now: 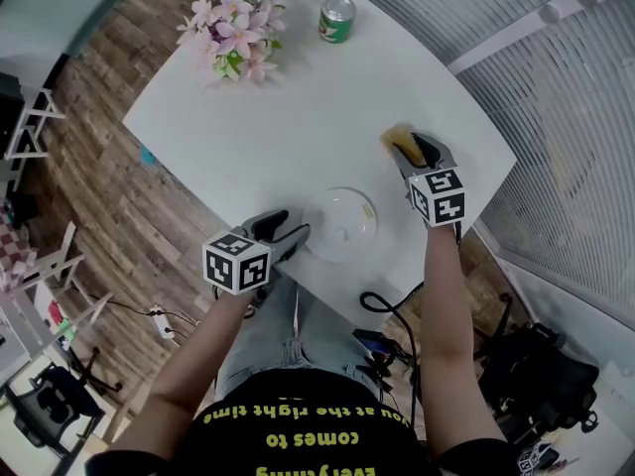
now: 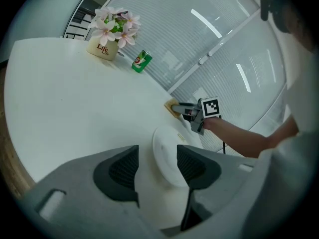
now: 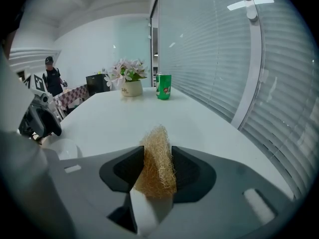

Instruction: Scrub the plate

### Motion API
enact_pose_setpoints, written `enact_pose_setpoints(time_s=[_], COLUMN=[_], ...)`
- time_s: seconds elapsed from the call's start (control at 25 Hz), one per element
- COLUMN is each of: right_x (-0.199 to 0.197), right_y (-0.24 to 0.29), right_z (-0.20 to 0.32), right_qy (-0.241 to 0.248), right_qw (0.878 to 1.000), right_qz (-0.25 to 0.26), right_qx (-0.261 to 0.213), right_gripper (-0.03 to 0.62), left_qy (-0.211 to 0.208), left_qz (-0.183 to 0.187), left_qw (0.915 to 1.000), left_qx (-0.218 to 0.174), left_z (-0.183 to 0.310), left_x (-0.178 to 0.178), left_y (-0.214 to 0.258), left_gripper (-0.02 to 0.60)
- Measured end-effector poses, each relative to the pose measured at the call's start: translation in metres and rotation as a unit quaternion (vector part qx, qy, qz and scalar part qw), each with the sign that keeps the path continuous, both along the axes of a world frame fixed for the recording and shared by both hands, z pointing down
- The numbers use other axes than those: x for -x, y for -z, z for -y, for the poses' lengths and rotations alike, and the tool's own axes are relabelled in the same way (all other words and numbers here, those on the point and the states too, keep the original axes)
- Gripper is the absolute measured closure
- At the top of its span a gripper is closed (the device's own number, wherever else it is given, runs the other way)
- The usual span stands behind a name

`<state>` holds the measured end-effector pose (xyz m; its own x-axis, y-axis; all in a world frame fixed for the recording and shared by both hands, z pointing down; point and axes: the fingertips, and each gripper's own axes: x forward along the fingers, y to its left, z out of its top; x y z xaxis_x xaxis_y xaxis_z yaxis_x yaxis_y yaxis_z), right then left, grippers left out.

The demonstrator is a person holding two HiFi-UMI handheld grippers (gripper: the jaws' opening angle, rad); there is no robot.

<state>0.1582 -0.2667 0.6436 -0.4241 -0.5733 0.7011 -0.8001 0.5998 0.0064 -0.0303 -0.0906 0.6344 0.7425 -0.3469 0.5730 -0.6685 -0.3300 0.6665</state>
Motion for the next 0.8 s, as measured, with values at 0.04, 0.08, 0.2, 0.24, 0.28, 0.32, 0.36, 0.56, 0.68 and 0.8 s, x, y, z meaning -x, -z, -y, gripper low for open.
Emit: enact_pose_setpoints(time_s=[0.04,0.08,0.2,0.24,0.28,0.32,0.36,0.56,0.68,0.8], right_x=[0.0,-0.001,-0.001,-0.002,-0.003,-0.003,-0.004,-0.005,-0.005,0.001], right_y=[0.0,0.0,0.001,0.002,0.003,0.005,0.007,0.021,0.024,0.02], right_z=[-0.002,-0.005,-0.01,-0.011,-0.012,-0.013,-0.013,-0.022,-0.033,-0.051], right_qy=[-0.001,-0.002,-0.004,-0.005,-0.007,-0.009,-0.012,-0.038,-0.04,-0.02], right_qw=[1.0,1.0,1.0,1.0,1.0,1.0,1.0,0.996,0.995,0.995], right_qz=[0.002,0.004,0.008,0.009,0.011,0.013,0.017,0.079,0.095,0.093], right_qx=[0.002,0.003,0.005,0.005,0.004,0.003,0.002,0.004,0.013,0.036], right_gripper=[0.419,0.428,0.455,0.467,0.484,0.495,0.505,0.525,0.528,0.528], left_qy=[-0.001,-0.002,-0.007,-0.009,-0.01,-0.011,-0.011,-0.016,-0.016,-0.017], left_qz=[-0.002,-0.004,-0.004,-0.002,-0.002,-0.001,-0.002,-0.003,-0.002,-0.005], left_qw=[1.0,1.0,0.9999,0.9999,0.9999,0.9999,0.9998,0.9996,0.9995,0.9993], left_qx=[0.005,0.008,0.011,0.011,0.012,0.013,0.014,0.022,0.026,0.033], left_z=[-0.002,-0.003,-0.007,-0.007,-0.008,-0.008,-0.008,-0.009,-0.01,-0.009], left_x=[-0.001,-0.002,-0.004,-0.005,-0.005,-0.006,-0.006,-0.01,-0.012,-0.015], left_y=[-0.001,-0.002,-0.004,-0.004,-0.004,-0.004,-0.005,-0.006,-0.006,-0.007], left_gripper=[0.341,0.341,0.341,0.341,0.341,0.341,0.341,0.341,0.341,0.341])
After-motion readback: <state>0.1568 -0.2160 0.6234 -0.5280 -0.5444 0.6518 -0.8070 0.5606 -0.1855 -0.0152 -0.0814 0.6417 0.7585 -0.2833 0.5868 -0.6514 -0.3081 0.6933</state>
